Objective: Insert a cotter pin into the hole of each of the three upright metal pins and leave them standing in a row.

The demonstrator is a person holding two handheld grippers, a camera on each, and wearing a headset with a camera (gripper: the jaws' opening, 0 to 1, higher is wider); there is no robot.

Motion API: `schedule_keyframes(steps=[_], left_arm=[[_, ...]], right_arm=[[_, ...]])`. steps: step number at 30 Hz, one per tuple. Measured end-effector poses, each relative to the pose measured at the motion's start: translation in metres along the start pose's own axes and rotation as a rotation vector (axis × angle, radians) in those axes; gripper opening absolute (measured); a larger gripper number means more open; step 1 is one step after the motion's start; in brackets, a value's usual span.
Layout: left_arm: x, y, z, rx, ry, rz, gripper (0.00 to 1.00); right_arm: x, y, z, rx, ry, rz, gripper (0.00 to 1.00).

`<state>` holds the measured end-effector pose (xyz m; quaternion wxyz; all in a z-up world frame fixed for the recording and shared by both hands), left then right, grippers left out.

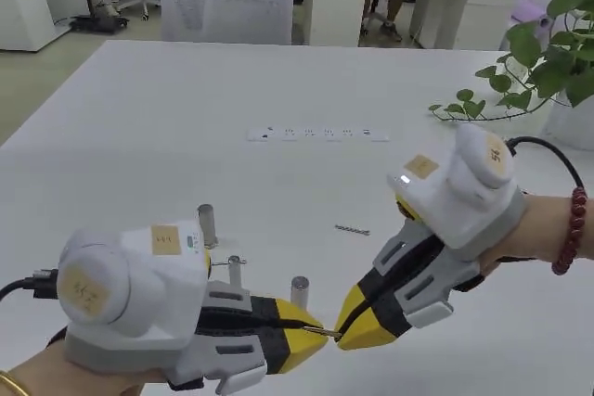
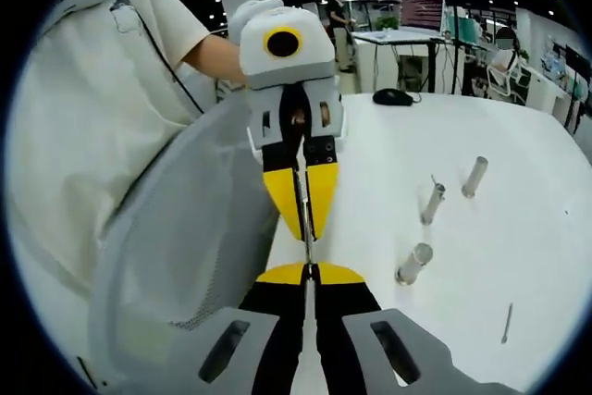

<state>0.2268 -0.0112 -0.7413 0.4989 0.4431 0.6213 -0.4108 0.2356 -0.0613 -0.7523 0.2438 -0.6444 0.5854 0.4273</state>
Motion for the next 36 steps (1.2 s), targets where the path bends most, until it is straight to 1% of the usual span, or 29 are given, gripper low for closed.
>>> schedule_keyframes(steps=[6, 10, 12, 16, 19, 21, 24, 26, 28, 31, 36], left_arm=[[-0.001, 0.003, 0.000, -0.029, -0.010, 0.007, 0.03], [-0.002, 0.006, -0.001, -0.054, -0.023, -0.002, 0.09], [-0.001, 0.007, -0.002, -0.067, -0.030, -0.019, 0.12], [0.002, 0.010, -0.003, -0.097, -0.023, -0.016, 0.19], [0.004, 0.015, -0.005, -0.138, -0.019, -0.016, 0.21], [0.006, 0.021, -0.007, -0.176, -0.023, -0.015, 0.22], [0.009, 0.028, -0.010, -0.217, -0.022, -0.022, 0.22], [0.011, 0.032, -0.011, -0.240, -0.019, -0.023, 0.22], [0.014, 0.035, -0.012, -0.261, -0.015, -0.042, 0.22], [0.018, 0.040, -0.013, -0.290, -0.009, -0.047, 0.23], [0.022, 0.049, -0.013, -0.338, -0.012, -0.060, 0.26]], right_arm=[[-0.001, -0.001, 0.000, 0.012, 0.022, -0.020, 0.03], [-0.001, -0.005, -0.002, 0.032, 0.042, -0.031, 0.03], [0.000, -0.007, -0.003, 0.041, 0.050, -0.035, 0.03], [0.003, -0.012, -0.007, 0.068, 0.087, -0.051, 0.03], [0.005, -0.018, -0.009, 0.095, 0.113, -0.066, 0.03], [0.007, -0.020, -0.011, 0.110, 0.134, -0.074, 0.03], [0.010, -0.024, -0.013, 0.129, 0.156, -0.084, 0.03], [0.013, -0.027, -0.014, 0.145, 0.177, -0.094, 0.03], [0.016, -0.031, -0.016, 0.161, 0.189, -0.105, 0.03], [0.019, -0.036, -0.018, 0.183, 0.207, -0.106, 0.03], [0.024, -0.043, -0.021, 0.210, 0.230, -0.110, 0.03]])
Point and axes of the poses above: the centre of the closed fingertips' face, and the gripper's own axes: z roughly forward along the fingers, y roughly to its left, x roughly out of its underside, the point moved 3 cm from there along -z, roughly backward along the fingers, and after that the axes turned 12 degrees about -y, right-handed, at the moved point
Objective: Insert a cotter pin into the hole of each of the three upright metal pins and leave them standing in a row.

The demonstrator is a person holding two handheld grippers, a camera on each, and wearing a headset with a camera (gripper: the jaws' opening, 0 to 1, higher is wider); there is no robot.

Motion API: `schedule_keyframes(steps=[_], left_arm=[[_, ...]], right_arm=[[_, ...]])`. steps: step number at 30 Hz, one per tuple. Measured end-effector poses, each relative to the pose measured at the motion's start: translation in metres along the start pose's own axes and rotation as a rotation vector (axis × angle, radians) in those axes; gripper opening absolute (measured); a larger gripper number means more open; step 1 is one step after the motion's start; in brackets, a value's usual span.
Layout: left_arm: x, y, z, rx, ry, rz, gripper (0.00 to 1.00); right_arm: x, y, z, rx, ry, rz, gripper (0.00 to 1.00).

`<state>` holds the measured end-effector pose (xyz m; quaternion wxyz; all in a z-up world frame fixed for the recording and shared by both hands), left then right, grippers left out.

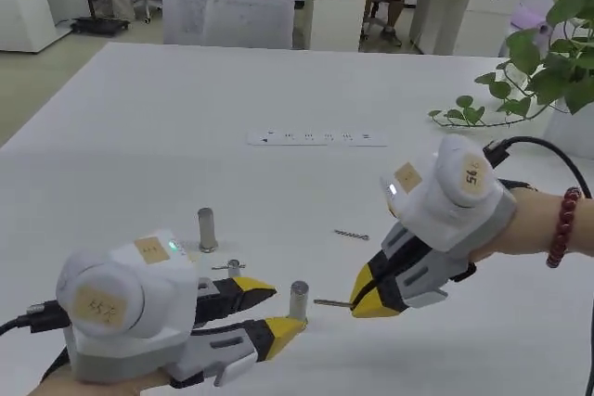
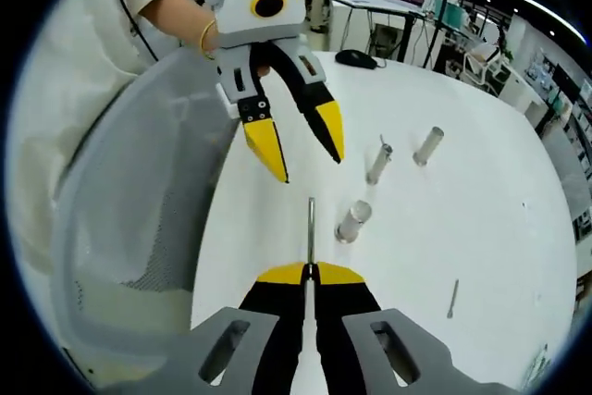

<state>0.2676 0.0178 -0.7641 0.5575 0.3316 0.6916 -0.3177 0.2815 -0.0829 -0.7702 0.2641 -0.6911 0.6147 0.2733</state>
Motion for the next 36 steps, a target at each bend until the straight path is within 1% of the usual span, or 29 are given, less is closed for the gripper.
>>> schedule_keyframes(steps=[4, 6, 10, 14, 22, 29, 36], left_arm=[[0.004, 0.007, 0.003, -0.029, 0.000, -0.006, 0.27], [0.006, 0.010, 0.005, -0.041, -0.003, -0.020, 0.27], [0.011, 0.014, 0.010, -0.055, 0.003, -0.033, 0.27], [0.015, 0.016, 0.016, -0.062, 0.011, -0.043, 0.27], [0.023, 0.021, 0.028, -0.066, 0.033, -0.044, 0.27], [0.029, 0.022, 0.036, -0.066, 0.042, -0.048, 0.27], [0.031, 0.021, 0.042, -0.058, 0.040, -0.055, 0.26]], right_arm=[[0.004, -0.005, 0.001, 0.010, 0.007, 0.004, 0.03], [0.006, -0.008, 0.001, 0.018, 0.012, 0.004, 0.03], [0.011, -0.016, 0.002, 0.043, 0.026, 0.004, 0.03], [0.016, -0.022, 0.002, 0.052, 0.043, -0.002, 0.03], [0.022, -0.029, 0.005, 0.057, 0.060, 0.004, 0.03], [0.026, -0.033, 0.008, 0.061, 0.072, 0.004, 0.03], [0.027, -0.034, 0.016, 0.050, 0.084, -0.004, 0.03]])
Point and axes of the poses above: the centre of the closed fingertips' face, and the gripper's own axes: z roughly forward along the fingers, y roughly to its left, x roughly out of its underside, the point moved 3 cm from there along -z, roughly backward along the fingers, and after that the axes turned 12 degrees about -y, right-handed, at the moved point
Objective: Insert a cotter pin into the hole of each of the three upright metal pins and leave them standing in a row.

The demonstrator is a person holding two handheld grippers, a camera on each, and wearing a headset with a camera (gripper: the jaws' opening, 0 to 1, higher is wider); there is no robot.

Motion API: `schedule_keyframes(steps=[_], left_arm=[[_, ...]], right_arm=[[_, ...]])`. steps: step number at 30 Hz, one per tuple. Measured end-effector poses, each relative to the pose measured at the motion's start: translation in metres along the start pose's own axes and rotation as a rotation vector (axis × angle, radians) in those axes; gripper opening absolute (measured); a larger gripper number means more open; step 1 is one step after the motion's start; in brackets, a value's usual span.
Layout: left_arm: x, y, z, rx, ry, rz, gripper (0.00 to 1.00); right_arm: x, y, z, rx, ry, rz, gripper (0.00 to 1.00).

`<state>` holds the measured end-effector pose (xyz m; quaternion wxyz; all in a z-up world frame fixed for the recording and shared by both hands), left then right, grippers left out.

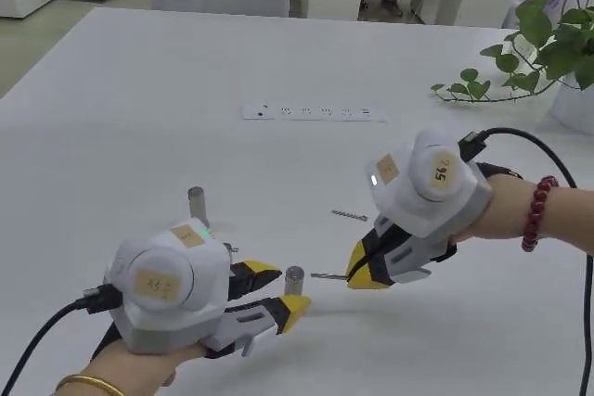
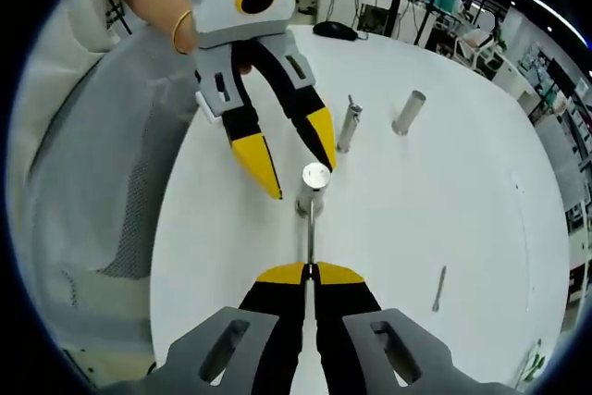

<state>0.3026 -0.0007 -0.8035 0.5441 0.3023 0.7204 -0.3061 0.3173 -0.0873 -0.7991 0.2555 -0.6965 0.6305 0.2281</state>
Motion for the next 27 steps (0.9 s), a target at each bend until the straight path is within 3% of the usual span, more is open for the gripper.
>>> schedule_keyframes(steps=[19, 27], left_arm=[[0.008, 0.005, 0.009, -0.004, 0.017, -0.018, 0.12], [0.009, 0.006, 0.009, -0.004, 0.014, -0.017, 0.12]], right_arm=[[-0.002, -0.004, 0.008, -0.013, 0.015, -0.017, 0.03], [-0.007, -0.006, 0.012, -0.024, 0.025, -0.040, 0.03]])
Point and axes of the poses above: the centre of the closed fingertips' face, and the gripper's own axes: z roughly forward along the fingers, y roughly to its left, x roughly out of its underside, the point moved 3 cm from there along -z, roughly backward along the fingers, and after that the axes turned 12 degrees about -y, right-handed, at the moved point
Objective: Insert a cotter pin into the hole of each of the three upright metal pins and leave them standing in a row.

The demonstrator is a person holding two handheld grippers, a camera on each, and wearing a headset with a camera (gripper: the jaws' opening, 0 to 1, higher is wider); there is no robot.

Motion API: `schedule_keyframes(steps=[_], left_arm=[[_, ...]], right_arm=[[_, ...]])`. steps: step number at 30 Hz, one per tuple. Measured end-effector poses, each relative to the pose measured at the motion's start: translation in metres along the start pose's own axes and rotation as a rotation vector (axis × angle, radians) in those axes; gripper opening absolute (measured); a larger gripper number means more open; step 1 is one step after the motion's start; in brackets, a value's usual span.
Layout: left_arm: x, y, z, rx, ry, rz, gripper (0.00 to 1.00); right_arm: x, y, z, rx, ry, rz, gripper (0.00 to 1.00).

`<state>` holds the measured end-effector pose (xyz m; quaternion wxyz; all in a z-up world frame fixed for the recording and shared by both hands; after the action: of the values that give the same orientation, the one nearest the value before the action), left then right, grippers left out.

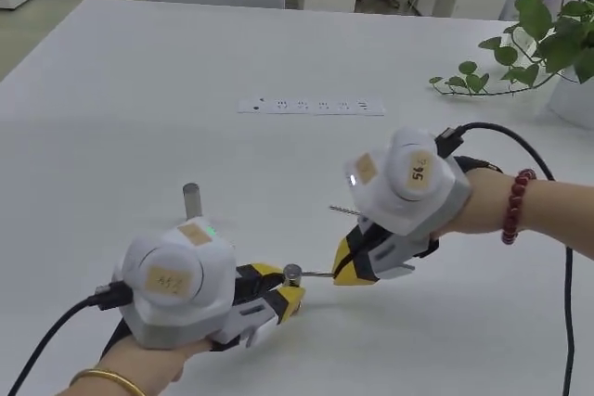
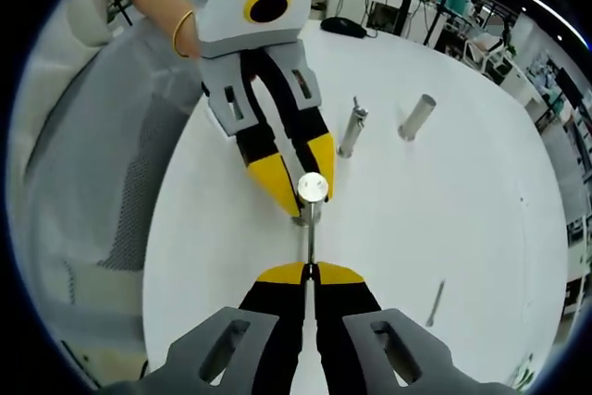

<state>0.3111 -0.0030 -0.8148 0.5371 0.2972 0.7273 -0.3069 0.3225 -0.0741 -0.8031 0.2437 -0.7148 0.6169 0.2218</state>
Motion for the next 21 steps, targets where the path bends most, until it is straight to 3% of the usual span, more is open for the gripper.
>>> schedule_keyframes(steps=[21], left_arm=[[0.0026, 0.0017, 0.0002, 0.005, -0.004, -0.002, 0.12]], right_arm=[[-0.0035, -0.0022, 0.0015, -0.012, 0.040, -0.056, 0.03]])
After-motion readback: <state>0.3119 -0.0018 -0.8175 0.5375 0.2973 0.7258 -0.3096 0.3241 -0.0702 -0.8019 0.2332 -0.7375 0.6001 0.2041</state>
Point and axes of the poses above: the centre of the closed fingertips' face, and the gripper's own axes: z roughly forward along the fingers, y roughly to its left, x roughly out of its underside, the point moved 3 cm from there along -z, roughly backward along the fingers, and after that the axes turned 12 degrees about -y, right-handed, at the moved point
